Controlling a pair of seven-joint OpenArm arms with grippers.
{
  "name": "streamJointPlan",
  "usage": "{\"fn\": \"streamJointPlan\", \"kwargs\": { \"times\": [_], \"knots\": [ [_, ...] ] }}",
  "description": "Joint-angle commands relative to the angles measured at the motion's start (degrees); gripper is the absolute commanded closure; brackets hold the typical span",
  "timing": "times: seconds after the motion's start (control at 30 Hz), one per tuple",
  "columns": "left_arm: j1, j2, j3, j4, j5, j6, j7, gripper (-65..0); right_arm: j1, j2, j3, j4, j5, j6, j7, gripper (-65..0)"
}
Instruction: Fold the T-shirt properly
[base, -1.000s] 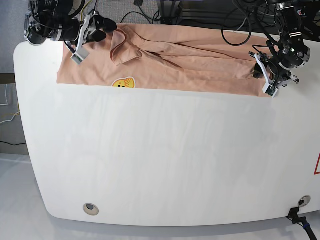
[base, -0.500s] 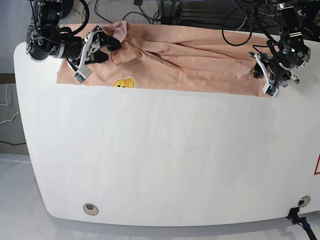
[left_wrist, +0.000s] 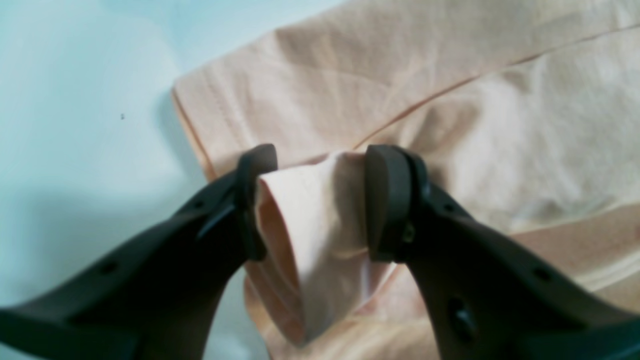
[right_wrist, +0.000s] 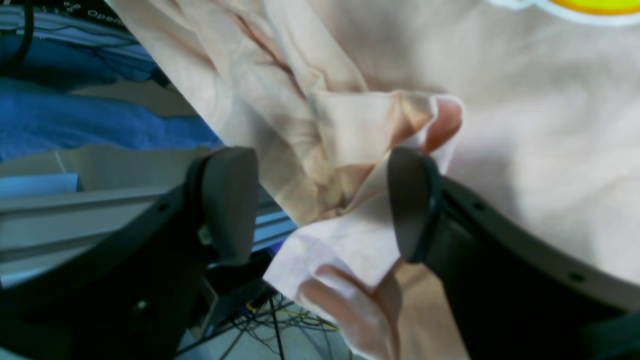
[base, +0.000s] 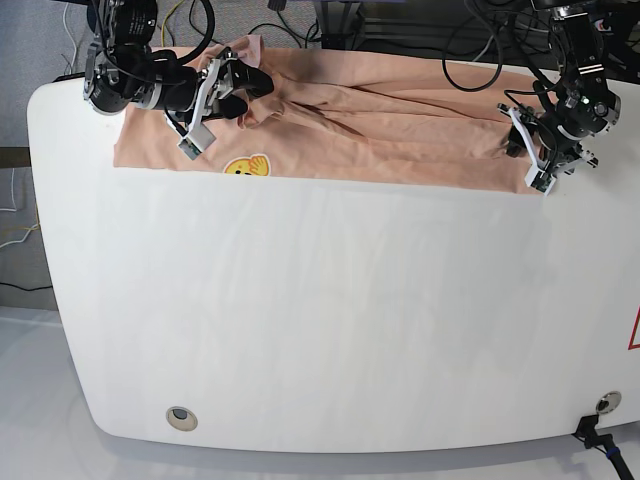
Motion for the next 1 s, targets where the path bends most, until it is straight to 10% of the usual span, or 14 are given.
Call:
{"fn": "streamJointPlan", "kwargs": {
  "times": [0.0, 0.97],
  "knots": [
    [-0.45, -0.75, -0.13, 0.87, -0.44, -0.03, -0.69, -27.1, 0.23, -0.34, 0.32, 0.84, 1.11, 0.10, 0.82, -39.1],
    [-0.89, -0.75, 1.01, 0.78, -0.44, -0.03, -0.69, -27.1, 1.72, 3.62, 5.68, 3.65, 7.18, 0.10, 0.82, -34.7]
  ]
}}
